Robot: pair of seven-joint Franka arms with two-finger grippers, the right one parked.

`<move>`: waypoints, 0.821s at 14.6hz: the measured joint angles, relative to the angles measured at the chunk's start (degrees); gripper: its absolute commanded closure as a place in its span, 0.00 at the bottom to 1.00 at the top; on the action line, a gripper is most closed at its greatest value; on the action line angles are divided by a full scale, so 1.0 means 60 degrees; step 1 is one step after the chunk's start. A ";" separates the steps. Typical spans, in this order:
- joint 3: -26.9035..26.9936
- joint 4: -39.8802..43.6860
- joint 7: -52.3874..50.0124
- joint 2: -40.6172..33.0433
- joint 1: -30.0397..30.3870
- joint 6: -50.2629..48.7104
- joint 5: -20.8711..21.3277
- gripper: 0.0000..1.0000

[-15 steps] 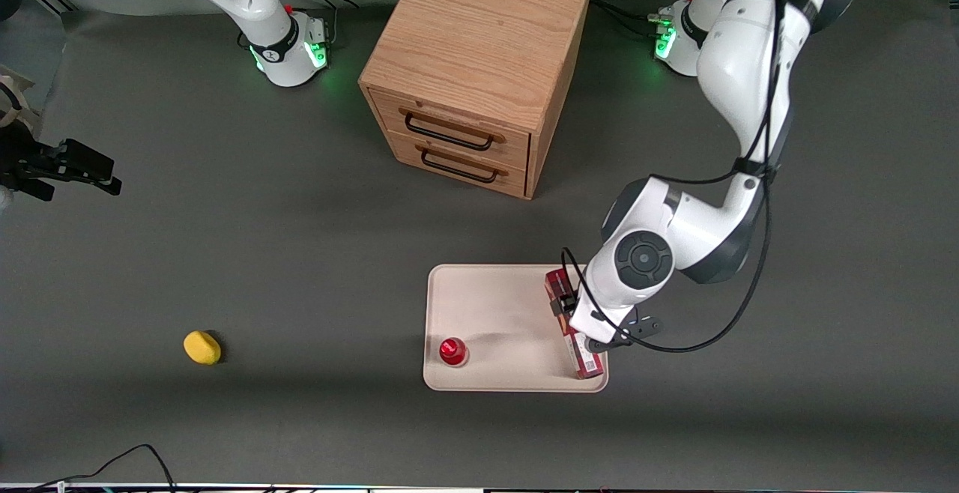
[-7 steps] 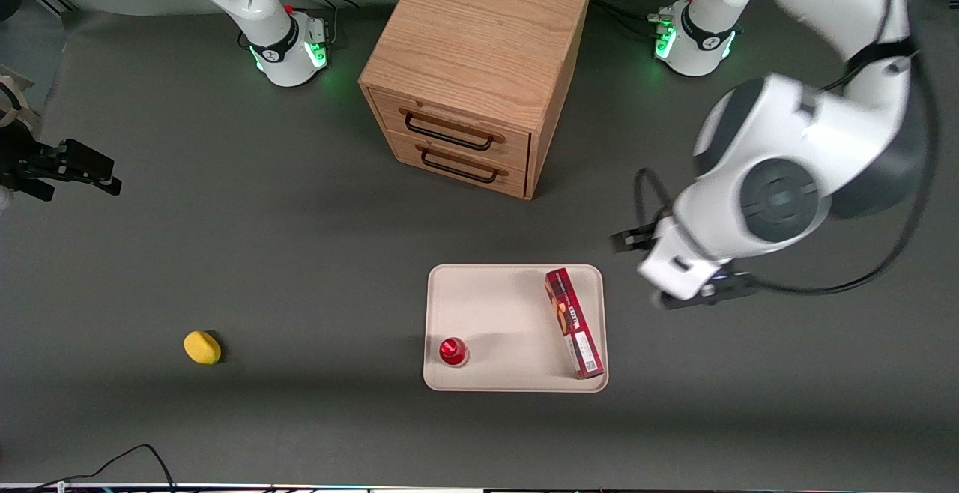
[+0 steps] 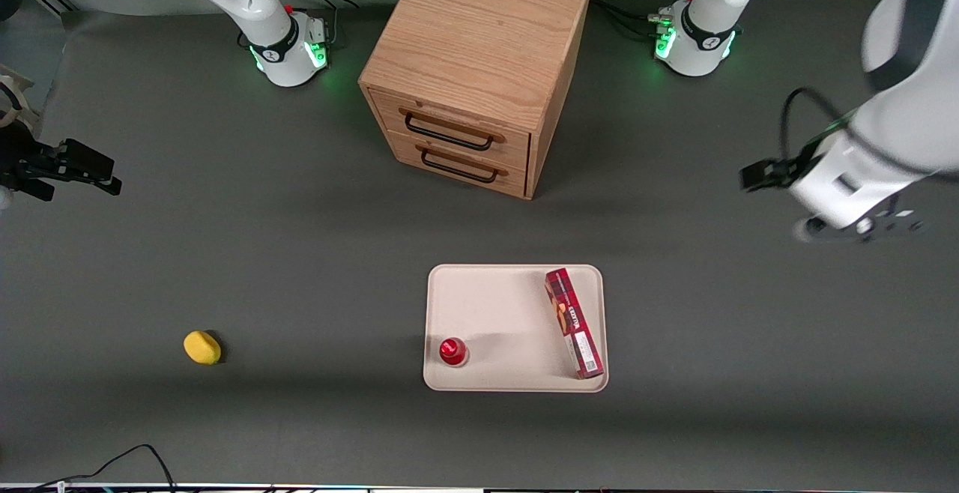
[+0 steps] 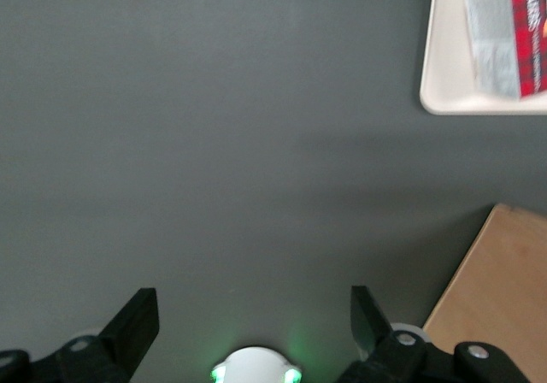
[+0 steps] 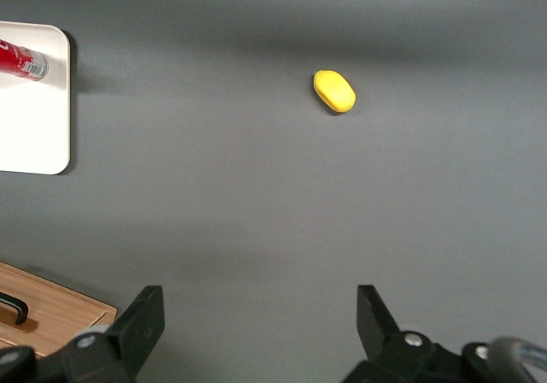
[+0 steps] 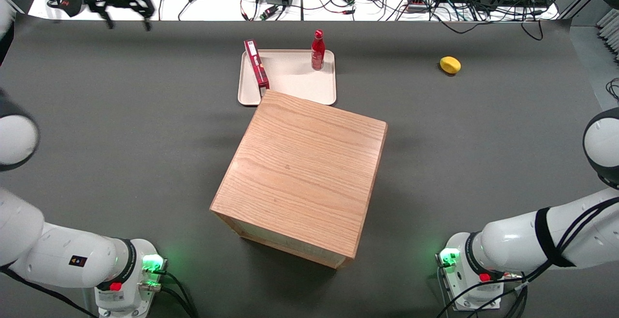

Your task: Place red cookie box on tray

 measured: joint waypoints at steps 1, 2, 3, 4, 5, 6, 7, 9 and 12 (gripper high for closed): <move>0.0279 -0.0316 0.0557 -0.0451 0.0006 -0.0002 0.0019 0.00; 0.0516 -0.0516 0.1036 -0.0826 0.0013 -0.0005 0.0065 0.00; 0.0770 -0.0645 0.1514 -0.1136 0.0015 -0.0010 0.0132 0.00; 0.1075 -0.0731 0.2016 -0.1387 0.0018 -0.0044 0.0166 0.00; 0.1374 -0.0811 0.2446 -0.1587 0.0025 -0.0105 0.0170 0.00; 0.1602 -0.0891 0.2734 -0.1730 0.0031 -0.0138 0.0171 0.00; 0.1732 -0.0998 0.2882 -0.1833 0.0032 -0.0137 0.0171 0.00; 0.1754 -0.1211 0.2913 -0.1847 0.0028 -0.0106 0.0170 0.00; 0.1714 -0.1306 0.2519 -0.1701 -0.0002 0.0032 0.0171 0.00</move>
